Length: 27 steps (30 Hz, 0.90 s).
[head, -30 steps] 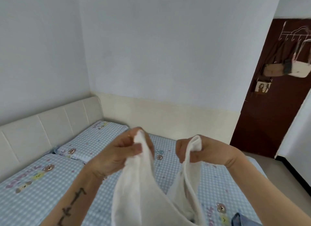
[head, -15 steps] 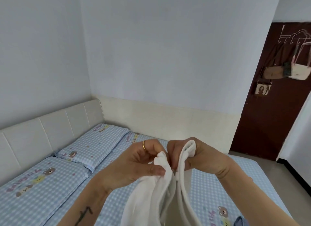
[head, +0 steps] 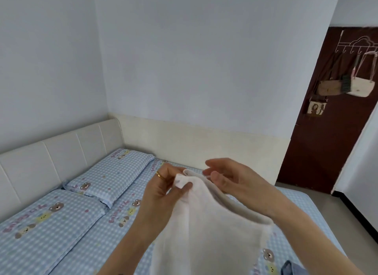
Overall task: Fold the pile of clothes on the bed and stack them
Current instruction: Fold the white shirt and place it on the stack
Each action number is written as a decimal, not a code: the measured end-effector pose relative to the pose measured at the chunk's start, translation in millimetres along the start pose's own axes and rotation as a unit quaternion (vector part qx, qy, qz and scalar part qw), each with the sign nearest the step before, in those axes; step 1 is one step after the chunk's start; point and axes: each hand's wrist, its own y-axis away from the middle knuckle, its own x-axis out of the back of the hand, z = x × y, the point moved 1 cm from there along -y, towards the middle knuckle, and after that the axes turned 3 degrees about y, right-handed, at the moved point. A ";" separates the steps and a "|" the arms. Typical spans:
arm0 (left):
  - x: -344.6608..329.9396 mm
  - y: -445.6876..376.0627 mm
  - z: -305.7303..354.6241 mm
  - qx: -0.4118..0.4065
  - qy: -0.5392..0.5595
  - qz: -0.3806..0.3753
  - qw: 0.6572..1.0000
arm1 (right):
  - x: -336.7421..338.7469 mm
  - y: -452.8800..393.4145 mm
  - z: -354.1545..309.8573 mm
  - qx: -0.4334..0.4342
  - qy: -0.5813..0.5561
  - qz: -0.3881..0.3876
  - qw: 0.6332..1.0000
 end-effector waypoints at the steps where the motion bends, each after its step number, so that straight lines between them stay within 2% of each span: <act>1: -1.8 -0.8 -4.4 0.002 -0.029 0.015 0.999 | 1.5 2.0 -2.8 -0.018 0.057 -0.041 0.997; 3: -7.6 0.8 -13.3 0.007 -0.077 0.022 0.997 | -4.1 2.5 -4.1 -0.050 0.191 -0.094 0.976; 4: -8.3 2.3 -18.1 0.006 -0.083 0.030 0.996 | -10.0 0.2 -0.9 -0.062 0.250 -0.093 0.962; 8: 5.4 6.2 -32.8 -0.010 -0.082 0.017 0.996 | -28.9 -13.7 14.7 -0.030 0.356 -0.030 0.933; 14: 49.1 20.4 -55.1 0.089 -0.042 -0.039 0.994 | -40.5 -34.4 20.6 0.020 0.317 -0.033 0.948; 17: 66.7 20.7 -60.1 0.113 -0.028 0.001 0.993 | -45.7 -52.4 13.0 0.031 0.287 -0.070 0.955; 20: 79.7 16.5 -59.6 0.105 -0.017 0.017 0.994 | -54.7 -71.3 9.0 0.032 0.286 -0.086 0.954; 27: 126.9 -16.3 -54.6 0.071 -0.040 0.131 0.988 | -86.4 -133.0 -13.8 0.108 0.262 -0.059 0.957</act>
